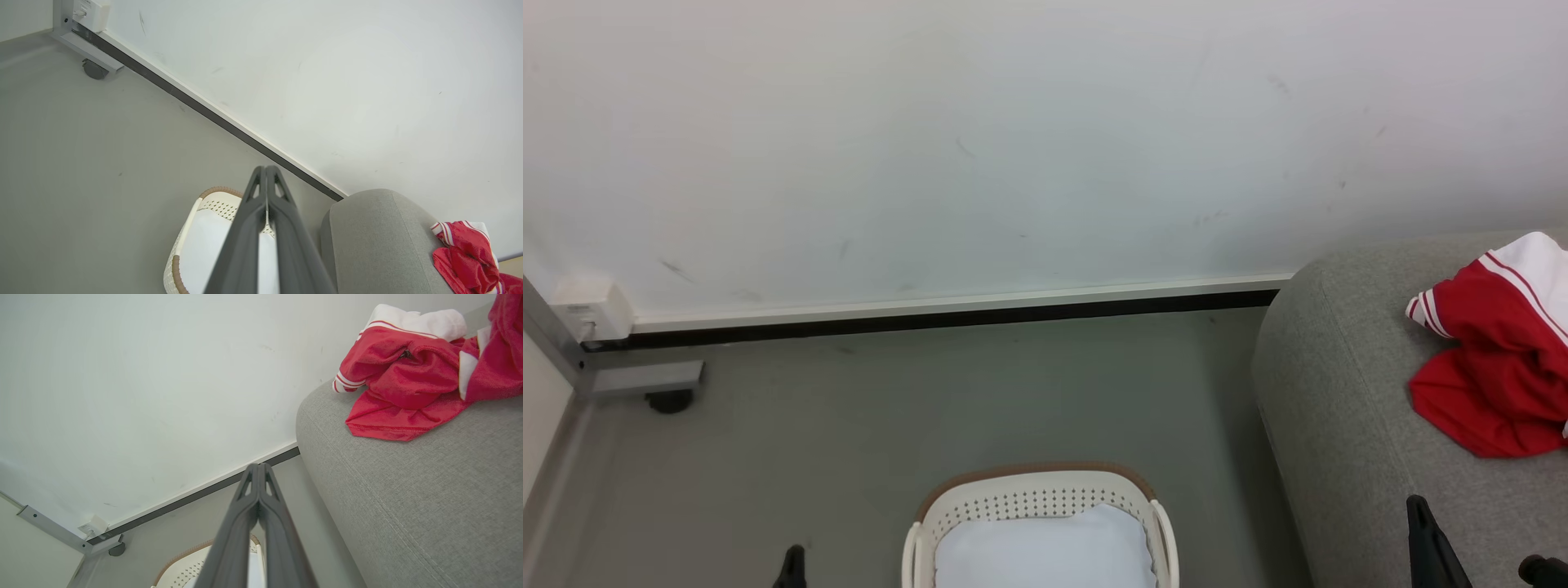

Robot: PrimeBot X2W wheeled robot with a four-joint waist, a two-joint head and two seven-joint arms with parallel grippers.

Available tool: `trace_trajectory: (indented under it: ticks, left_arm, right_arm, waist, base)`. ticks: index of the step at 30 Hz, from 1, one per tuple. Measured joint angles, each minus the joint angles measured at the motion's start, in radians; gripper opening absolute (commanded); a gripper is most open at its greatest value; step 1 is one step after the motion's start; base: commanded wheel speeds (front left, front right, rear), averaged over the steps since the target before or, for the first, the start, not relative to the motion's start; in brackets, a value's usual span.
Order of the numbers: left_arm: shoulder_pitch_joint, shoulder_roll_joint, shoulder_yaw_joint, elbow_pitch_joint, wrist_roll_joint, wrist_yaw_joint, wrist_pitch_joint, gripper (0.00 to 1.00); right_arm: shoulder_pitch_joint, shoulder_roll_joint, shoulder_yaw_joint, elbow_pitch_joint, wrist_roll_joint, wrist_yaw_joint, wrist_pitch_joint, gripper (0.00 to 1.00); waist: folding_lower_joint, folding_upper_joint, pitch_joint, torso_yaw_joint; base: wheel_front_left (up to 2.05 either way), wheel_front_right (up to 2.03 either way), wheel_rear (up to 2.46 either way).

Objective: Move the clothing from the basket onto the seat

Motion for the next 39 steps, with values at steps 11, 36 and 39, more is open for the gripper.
trace_trajectory:
  ticks: [11, 36, 39]
  left_arm:
    - [-0.027, -0.001, 0.013, -0.001, -0.151, -0.006, 0.041, 0.00]
    - [-0.086, -0.002, 0.042, -0.002, -0.430, -0.024, 0.119, 0.00]
    - [-0.093, -0.002, 0.045, -0.002, -0.462, -0.024, 0.127, 0.00]
  right_arm:
    - [-0.019, 0.000, -0.017, -0.006, 0.168, 0.000, 0.042, 0.00]
    - [-0.048, -0.002, -0.047, -0.023, 0.482, 0.000, 0.120, 0.00]
    - [-0.054, -0.002, -0.050, -0.025, 0.516, 0.000, 0.126, 0.00]
  waist:
    - [0.0000, 0.0000, 0.005, 0.008]
    - [0.0000, 0.0000, 0.016, 0.025]
    - [0.0000, 0.0000, 0.018, 0.028]
  base:
    - [0.00, 0.00, 0.00]
    - [0.00, 0.00, 0.00]
    - [0.00, 0.00, 0.00]
